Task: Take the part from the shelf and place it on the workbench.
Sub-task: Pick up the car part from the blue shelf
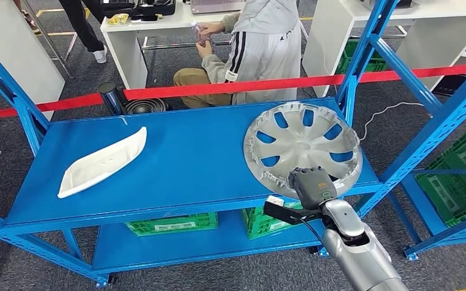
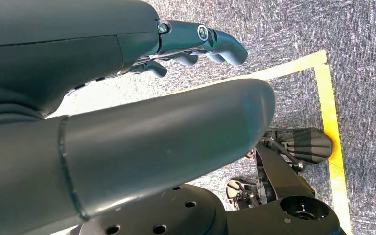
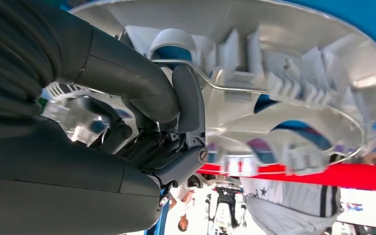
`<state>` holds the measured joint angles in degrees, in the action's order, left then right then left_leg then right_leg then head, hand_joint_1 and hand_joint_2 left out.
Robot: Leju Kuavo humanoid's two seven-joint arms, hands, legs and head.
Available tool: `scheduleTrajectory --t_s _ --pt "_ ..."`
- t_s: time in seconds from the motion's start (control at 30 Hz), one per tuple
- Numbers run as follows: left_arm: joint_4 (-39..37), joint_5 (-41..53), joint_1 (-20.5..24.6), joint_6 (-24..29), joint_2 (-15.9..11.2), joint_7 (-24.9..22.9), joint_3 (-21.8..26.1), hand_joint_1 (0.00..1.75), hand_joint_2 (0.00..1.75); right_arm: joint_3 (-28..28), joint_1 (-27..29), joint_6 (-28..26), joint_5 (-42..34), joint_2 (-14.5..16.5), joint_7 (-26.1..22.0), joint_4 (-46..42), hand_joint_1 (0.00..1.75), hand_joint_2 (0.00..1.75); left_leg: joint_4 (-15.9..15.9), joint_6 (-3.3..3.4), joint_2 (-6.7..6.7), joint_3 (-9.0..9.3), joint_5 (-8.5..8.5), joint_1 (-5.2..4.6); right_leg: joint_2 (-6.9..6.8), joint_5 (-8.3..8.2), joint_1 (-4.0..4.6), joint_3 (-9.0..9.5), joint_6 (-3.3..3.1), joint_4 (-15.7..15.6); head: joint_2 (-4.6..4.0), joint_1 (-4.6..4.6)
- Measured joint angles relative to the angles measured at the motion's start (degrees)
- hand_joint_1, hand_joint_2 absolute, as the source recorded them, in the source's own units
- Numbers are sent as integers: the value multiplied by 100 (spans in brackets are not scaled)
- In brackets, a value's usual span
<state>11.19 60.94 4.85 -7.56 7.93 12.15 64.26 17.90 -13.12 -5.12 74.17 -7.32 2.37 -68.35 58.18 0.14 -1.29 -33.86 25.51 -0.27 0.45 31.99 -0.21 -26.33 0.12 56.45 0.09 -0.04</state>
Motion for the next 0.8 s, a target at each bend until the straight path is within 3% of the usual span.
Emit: scheduleTrajectory --t_s 0.23,0.37,0.8 --pt "-2 13 2 -1 2 2 0 0 0 -65 25 20 -1 37 2 6 175 175 0 0 3 5 0 0 2 0 0 5 0 0 0 0" --pt "-3 33 3 -9 4 -8 0 0 0 -95 43 50 0 49 3 6 0 175 0 0 4 8 0 0 3 -1 0 6 1 0 0 0" --pt "-11 36 -4 -11 13 -15 0 0 0 -111 214 91 21 77 16 15 0 175 0 1 17 14 -1 2 8 -4 3 10 4 -1 0 4"
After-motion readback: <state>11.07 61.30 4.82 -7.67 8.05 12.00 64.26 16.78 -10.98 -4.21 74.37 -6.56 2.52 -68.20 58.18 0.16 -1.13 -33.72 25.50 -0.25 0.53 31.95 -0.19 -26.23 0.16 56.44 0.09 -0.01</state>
